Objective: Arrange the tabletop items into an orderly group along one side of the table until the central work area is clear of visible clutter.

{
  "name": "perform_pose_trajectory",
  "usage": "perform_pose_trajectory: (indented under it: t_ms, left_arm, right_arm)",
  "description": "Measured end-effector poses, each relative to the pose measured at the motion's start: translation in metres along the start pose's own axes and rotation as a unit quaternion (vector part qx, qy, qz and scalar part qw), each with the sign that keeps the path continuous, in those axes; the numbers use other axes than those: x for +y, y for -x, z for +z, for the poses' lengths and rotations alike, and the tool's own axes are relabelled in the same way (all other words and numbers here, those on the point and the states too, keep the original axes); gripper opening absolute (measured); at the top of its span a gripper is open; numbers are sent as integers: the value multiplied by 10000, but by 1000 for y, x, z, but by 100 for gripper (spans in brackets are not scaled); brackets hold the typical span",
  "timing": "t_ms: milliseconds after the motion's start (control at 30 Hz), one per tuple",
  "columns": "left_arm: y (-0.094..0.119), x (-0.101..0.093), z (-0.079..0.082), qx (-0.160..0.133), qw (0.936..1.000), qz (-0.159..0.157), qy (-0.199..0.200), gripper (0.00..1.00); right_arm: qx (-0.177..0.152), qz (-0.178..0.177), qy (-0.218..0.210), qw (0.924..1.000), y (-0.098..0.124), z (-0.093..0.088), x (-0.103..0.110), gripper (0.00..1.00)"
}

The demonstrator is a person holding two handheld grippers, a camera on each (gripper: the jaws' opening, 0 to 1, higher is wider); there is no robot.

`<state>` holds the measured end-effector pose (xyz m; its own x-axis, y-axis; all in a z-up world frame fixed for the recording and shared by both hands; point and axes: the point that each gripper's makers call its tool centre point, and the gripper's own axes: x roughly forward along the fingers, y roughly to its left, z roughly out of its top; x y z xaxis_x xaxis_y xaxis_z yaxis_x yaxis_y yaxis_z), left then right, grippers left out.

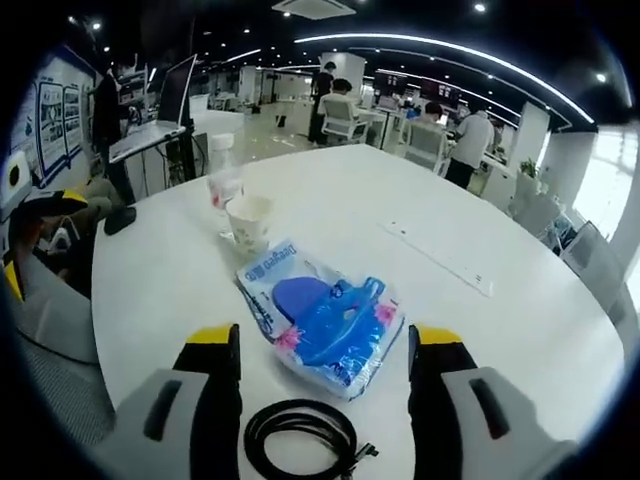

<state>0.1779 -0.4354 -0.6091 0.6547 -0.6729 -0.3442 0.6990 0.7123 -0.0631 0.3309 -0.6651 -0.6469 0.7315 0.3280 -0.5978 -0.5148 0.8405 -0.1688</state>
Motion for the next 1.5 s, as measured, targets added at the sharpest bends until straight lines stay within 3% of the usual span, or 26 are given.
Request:
perform_pose_trajectory:
  t_ms: [700, 867, 1033, 1167, 1500]
  left_arm:
    - [2, -2, 4, -61, 9995, -89, -304, 97]
    - [3, 0, 2, -6, 9993, -39, -368, 96]
    - [3, 2, 1, 24, 9994, 1, -344, 96]
    - [2, 3, 0, 49, 9995, 6, -317, 95]
    - [2, 5, -3, 136, 9994, 32, -315, 93]
  right_arm:
    - [380, -207, -246, 9988, -44, -15, -29, 73]
    - [429, -258, -218, 9985, -54, -17, -30, 64]
    - [490, -334, -162, 9981, -63, -19, -34, 47]
    - [584, -327, -390, 9970, -70, -23, -35, 43]
    - [1003, -355, -782, 9912, -87, -39, -35, 19]
